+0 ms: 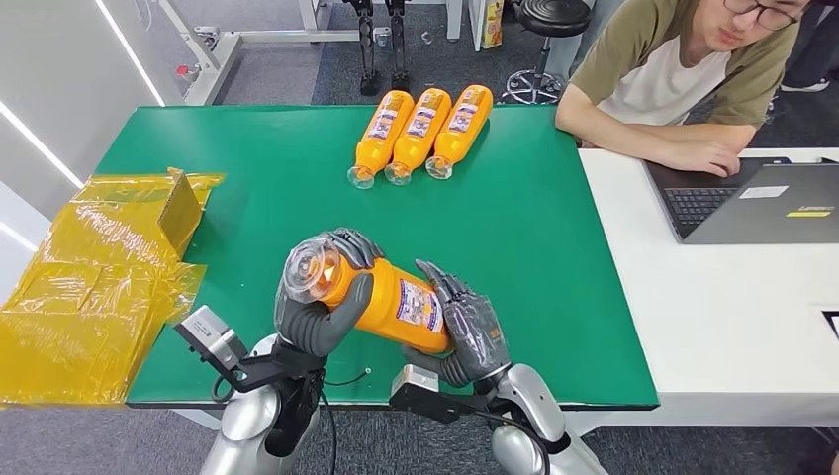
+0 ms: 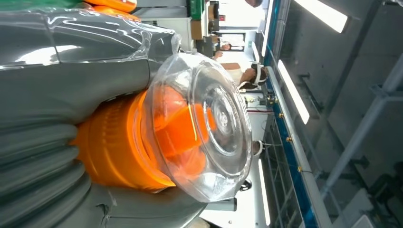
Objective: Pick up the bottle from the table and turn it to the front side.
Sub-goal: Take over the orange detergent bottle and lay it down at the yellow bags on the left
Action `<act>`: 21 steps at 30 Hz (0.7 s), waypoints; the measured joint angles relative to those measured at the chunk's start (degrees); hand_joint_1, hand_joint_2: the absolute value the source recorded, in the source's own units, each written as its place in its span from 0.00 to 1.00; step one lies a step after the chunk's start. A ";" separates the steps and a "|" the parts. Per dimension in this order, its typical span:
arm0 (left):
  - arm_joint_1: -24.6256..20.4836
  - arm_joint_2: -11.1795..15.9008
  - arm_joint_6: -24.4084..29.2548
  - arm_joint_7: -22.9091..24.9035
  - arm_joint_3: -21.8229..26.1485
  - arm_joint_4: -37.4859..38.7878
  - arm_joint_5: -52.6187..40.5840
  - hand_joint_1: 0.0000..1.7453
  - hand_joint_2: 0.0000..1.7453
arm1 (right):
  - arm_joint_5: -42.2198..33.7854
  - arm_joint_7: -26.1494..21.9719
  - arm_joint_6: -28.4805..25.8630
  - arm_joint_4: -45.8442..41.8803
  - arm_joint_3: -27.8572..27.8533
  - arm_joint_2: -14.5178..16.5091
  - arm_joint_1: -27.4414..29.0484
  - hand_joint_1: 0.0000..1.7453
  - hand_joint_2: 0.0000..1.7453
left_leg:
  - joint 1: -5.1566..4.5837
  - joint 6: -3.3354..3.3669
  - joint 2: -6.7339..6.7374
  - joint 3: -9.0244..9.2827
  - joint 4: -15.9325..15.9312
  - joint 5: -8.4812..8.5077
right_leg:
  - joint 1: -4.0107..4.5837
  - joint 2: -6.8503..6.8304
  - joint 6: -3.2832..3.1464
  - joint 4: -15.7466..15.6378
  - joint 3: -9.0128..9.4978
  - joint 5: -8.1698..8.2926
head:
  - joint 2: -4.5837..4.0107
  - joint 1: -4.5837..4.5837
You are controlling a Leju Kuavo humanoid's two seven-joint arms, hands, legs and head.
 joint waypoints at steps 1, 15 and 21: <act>0.17 0.00 0.13 -0.01 0.00 -0.08 0.02 1.00 1.00 | -0.04 -0.01 -0.37 0.00 0.00 0.10 0.19 0.00 1.00 | 0.00 0.00 0.00 0.00 0.00 0.00 | 0.00 0.00 0.00 0.00 0.00 0.00 | 0.00 -0.01; 3.23 2.79 27.98 6.40 8.36 -5.58 -23.41 1.00 1.00 | -17.80 -12.53 -18.90 -4.10 0.11 5.29 6.71 0.00 1.00 | 0.04 -0.09 0.03 0.02 -0.05 0.05 | 0.02 0.03 -0.04 0.06 -0.03 -0.03 | 0.00 -0.01; 1.80 9.57 29.95 12.25 11.50 -6.45 -42.98 1.00 1.00 | -23.72 -15.50 -19.36 -8.17 0.13 6.33 8.51 0.00 1.00 | 0.04 -0.15 0.03 0.03 -0.06 0.10 | 0.02 0.03 -0.06 0.06 -0.04 -0.01 | 0.00 0.00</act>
